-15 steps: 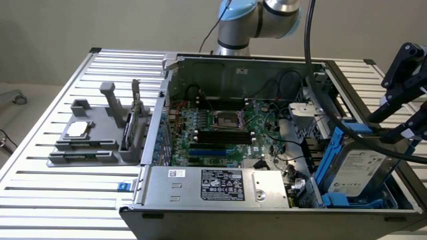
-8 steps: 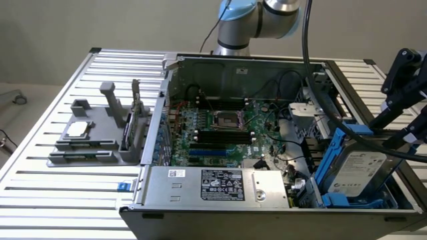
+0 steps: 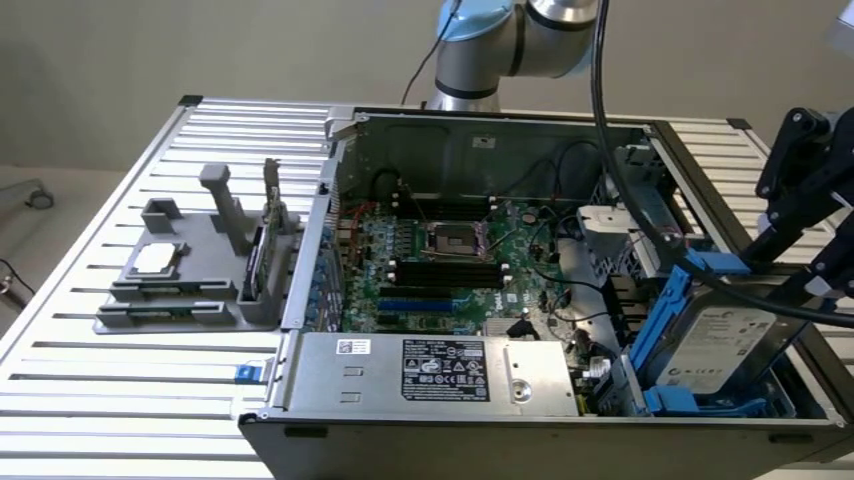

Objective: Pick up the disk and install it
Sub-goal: 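Insert the disk into the insertion slot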

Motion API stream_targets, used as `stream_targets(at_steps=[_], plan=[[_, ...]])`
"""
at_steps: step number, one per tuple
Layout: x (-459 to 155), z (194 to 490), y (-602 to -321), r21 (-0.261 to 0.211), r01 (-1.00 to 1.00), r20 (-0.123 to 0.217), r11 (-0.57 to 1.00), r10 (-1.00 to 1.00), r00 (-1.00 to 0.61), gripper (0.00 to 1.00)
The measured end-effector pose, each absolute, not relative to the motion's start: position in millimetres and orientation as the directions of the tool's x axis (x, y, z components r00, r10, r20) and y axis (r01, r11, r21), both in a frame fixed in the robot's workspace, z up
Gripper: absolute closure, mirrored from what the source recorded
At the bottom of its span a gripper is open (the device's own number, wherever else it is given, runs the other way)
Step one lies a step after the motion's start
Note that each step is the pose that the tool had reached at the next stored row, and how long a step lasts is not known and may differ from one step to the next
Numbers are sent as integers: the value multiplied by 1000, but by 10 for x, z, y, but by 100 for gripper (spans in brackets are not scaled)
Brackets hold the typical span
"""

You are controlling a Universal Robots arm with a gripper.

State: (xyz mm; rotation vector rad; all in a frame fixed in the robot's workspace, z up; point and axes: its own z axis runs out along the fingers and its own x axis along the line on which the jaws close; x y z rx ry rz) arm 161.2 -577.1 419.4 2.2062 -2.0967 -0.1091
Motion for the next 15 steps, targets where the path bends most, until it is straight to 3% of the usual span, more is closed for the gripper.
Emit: stream_targets(at_steps=[5,7,15], plan=[[1584,4182,-5771,98,-994,26,-48,-998,51,61],[1578,4181,-5771,94,-994,29,-48,-998,51,69],[1577,4180,-5824,93,-995,31,-45,-998,48,69]])
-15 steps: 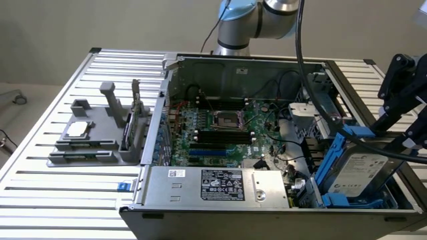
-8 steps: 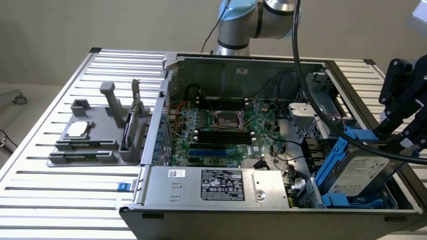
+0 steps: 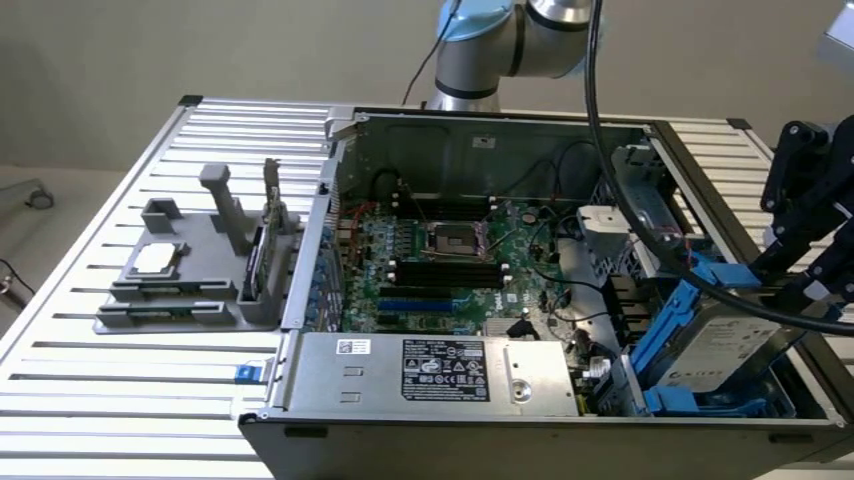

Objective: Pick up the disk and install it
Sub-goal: 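Insert the disk into the insertion slot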

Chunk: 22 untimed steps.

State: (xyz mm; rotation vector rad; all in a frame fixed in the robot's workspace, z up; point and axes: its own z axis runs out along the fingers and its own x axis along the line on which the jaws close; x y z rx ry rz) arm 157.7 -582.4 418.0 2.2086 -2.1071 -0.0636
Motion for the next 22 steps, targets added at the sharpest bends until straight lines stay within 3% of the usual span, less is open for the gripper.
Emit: stream_targets(at_steps=[22], plan=[[1572,4182,-5999,91,-995,17,-34,-999,36,70]])
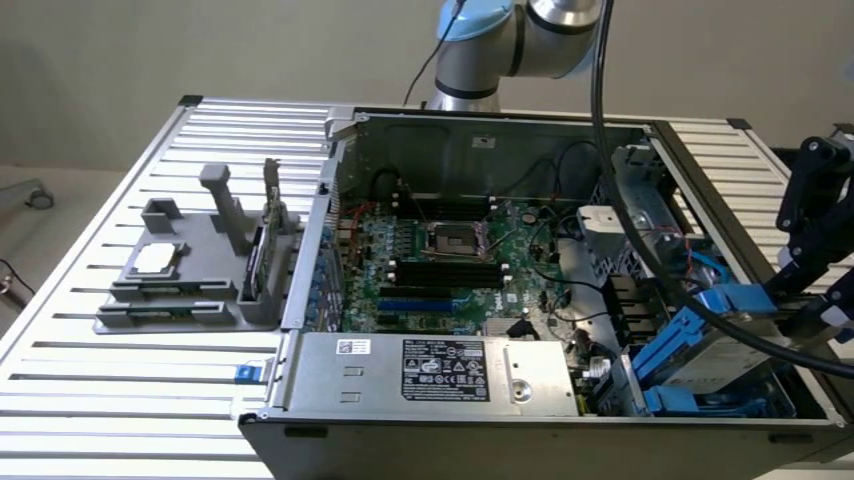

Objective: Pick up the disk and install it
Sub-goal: 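Insert the disk into the insertion slot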

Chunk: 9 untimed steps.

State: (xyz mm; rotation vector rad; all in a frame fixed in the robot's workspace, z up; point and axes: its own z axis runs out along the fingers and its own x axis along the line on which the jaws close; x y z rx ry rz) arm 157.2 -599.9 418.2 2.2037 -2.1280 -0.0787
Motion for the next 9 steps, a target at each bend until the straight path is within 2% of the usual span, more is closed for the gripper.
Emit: stream_targets(at_steps=[9], plan=[[1546,4182,-6008,87,-996,15,-31,-999,32,70]])
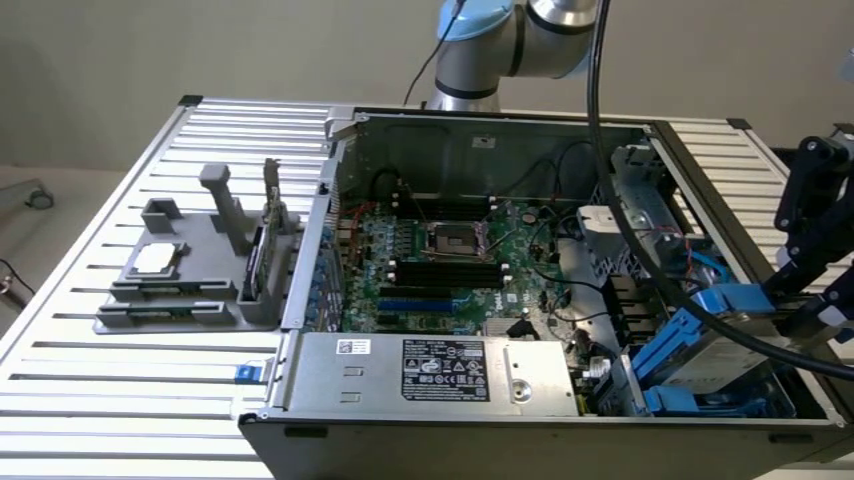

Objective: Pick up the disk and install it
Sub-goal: 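Insert the disk into the insertion slot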

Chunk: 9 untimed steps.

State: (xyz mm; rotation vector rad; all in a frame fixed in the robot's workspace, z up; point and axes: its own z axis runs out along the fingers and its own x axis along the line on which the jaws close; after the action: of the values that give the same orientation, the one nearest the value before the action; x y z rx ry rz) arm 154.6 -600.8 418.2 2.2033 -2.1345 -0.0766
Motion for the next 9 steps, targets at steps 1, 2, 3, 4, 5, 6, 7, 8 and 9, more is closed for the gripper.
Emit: stream_targets(at_steps=[1,2,3,4,5,6,7,8,9], plan=[[1544,4181,-6008,87,-996,15,-31,-999,32,70],[1543,4181,-6008,86,-996,15,-31,-999,32,70],[1541,4182,-6008,85,-996,15,-31,-999,32,70],[1539,4182,-6008,85,-996,15,-30,-999,32,70],[1538,4181,-6008,84,-996,15,-30,-999,32,70],[1537,4181,-6008,84,-996,15,-30,-999,32,70],[1535,4181,-6008,82,-996,15,-30,-999,32,70],[1533,4181,-6008,81,-996,15,-30,-999,32,70],[1533,4181,-6008,79,-996,14,-30,-999,32,70]])
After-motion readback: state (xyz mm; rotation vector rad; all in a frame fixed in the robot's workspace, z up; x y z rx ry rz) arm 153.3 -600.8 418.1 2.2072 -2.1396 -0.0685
